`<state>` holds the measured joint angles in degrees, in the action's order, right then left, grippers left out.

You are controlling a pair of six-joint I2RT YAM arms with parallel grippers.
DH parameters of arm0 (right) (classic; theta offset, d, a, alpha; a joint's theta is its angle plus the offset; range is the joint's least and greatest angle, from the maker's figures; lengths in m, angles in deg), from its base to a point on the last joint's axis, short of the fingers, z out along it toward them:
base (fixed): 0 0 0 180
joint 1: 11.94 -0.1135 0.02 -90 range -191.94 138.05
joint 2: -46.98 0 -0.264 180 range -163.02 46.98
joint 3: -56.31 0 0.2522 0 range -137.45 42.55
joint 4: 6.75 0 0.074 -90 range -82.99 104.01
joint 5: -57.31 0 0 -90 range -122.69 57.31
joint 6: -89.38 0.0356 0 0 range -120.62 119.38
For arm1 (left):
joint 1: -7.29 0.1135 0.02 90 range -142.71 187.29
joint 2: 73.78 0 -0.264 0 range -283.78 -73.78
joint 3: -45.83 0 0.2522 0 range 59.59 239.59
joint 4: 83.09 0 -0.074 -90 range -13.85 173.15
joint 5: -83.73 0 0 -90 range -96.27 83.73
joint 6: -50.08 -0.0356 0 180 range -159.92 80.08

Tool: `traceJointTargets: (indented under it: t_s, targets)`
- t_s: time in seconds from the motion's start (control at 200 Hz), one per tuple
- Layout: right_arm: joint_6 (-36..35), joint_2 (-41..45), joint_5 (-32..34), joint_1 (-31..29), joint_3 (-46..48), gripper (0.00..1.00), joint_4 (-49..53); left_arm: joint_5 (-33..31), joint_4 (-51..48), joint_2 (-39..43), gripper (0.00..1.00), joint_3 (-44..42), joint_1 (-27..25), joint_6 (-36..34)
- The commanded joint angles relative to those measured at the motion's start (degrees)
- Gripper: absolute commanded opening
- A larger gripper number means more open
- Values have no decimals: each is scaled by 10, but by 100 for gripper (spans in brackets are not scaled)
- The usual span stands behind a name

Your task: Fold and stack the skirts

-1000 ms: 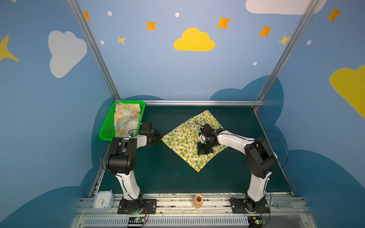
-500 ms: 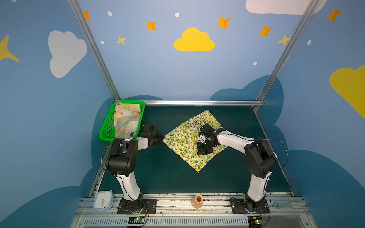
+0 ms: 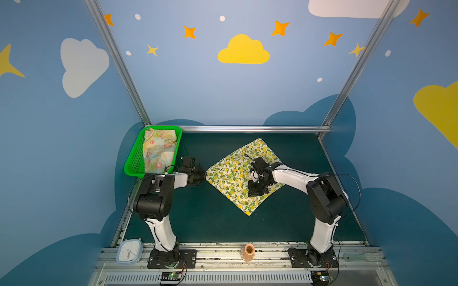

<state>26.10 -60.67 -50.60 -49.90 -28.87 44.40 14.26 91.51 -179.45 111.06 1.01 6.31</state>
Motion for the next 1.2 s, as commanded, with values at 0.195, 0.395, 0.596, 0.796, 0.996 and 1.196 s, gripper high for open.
traceJointTargets:
  t_s: [0.195,0.395,0.596,0.796,0.996,1.196]
  targets:
    - [-60,44,128,-89,-7,28,77,-5,-34,6,4,-1,-2,-16]
    - [-90,30,195,-155,-18,32,97,-4,-37,13,4,-1,-2,-16]
    - [-94,8,242,-203,-21,35,99,-8,-41,18,4,-6,-2,-19]
    - [-89,-15,268,-219,-22,35,98,-6,-41,18,4,-7,-1,-19]
    - [-88,-17,283,-225,-10,35,89,-7,-42,20,4,-8,0,-19]
    - [-88,-26,282,-230,-3,34,85,-5,-42,20,4,-8,1,-18]
